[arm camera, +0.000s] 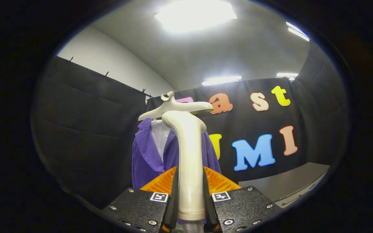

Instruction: Iron the clothes twice with a garment steamer, once on the left side and once on the right side.

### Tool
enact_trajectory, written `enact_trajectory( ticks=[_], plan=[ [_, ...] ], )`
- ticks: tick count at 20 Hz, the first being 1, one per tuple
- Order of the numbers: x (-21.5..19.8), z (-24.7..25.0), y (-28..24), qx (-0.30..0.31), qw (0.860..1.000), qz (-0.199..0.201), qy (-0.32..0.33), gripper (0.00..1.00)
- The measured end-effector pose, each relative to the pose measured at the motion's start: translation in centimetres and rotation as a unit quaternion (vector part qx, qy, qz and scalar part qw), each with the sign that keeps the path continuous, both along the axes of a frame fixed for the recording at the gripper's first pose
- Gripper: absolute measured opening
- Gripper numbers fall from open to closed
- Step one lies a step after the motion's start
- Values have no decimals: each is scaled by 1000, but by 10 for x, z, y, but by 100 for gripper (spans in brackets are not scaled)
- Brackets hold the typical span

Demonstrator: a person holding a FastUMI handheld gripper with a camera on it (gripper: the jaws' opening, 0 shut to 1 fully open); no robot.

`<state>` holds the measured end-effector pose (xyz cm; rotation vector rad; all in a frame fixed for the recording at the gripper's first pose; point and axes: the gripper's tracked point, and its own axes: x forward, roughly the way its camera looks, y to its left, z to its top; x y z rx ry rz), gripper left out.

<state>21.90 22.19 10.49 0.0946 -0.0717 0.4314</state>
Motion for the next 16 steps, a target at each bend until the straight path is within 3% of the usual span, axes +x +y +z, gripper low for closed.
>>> enact_trajectory(
  ticks=[6, 16],
  plan=[
    [20, -39, 32, -22, 999, 1, 32, 34],
    [4, -132, 28, -56, 993, -6, 106, 34]
  ],
)
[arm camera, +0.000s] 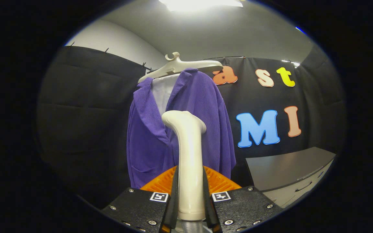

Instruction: Iron the clothes twice with a garment steamer, once on the left side and once on the right side.

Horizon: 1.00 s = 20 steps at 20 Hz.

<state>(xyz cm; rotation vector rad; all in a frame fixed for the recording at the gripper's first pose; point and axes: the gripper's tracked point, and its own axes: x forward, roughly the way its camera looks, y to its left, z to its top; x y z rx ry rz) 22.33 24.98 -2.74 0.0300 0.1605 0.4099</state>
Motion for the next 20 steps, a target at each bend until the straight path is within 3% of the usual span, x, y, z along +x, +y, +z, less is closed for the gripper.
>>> enact_trajectory(
  ticks=[20],
  plan=[
    [-75, -154, -18, -63, 991, -5, 114, 34]
  ],
)
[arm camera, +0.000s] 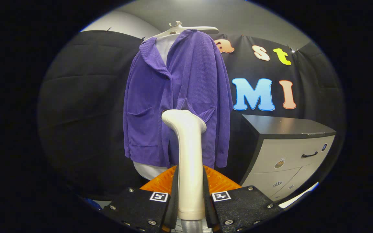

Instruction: Iron the clothes twice with a garment steamer, once on the left side and once on the right side.

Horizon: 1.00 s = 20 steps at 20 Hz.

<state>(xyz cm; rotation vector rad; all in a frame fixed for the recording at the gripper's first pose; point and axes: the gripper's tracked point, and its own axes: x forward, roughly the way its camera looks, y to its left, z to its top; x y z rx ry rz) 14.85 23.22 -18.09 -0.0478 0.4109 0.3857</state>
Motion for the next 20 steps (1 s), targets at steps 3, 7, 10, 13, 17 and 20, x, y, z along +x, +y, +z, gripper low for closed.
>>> enact_trajectory(
  ticks=[3, 7, 10, 13, 17, 20],
  plan=[
    [-13, -27, -3, -10, 1000, 1, 28, 34],
    [-27, -45, -9, -14, 999, -3, 38, 34],
    [-35, -37, -14, 2, 1000, -13, 27, 34],
    [-37, -7, -18, 22, 1000, -13, 5, 34],
    [-31, 52, -21, 45, 998, -8, -44, 34],
    [-24, 96, -23, 60, 994, -5, -88, 34]
  ],
)
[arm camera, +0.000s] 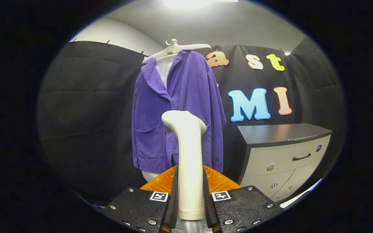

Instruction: Iron the clothes twice with a garment steamer, once on the left side and once on the right side.

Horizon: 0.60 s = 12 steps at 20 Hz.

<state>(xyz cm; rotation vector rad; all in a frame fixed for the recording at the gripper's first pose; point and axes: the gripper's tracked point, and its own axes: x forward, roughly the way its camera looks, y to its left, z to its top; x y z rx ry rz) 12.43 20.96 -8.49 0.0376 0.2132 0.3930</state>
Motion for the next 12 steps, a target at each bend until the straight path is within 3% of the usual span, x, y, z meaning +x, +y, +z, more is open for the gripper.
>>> enact_trajectory(
  ticks=[7, 12],
  plan=[
    [32, 92, 19, 39, 997, 13, -63, 34],
    [53, 155, 64, 59, 991, 51, -109, 34]
  ],
)
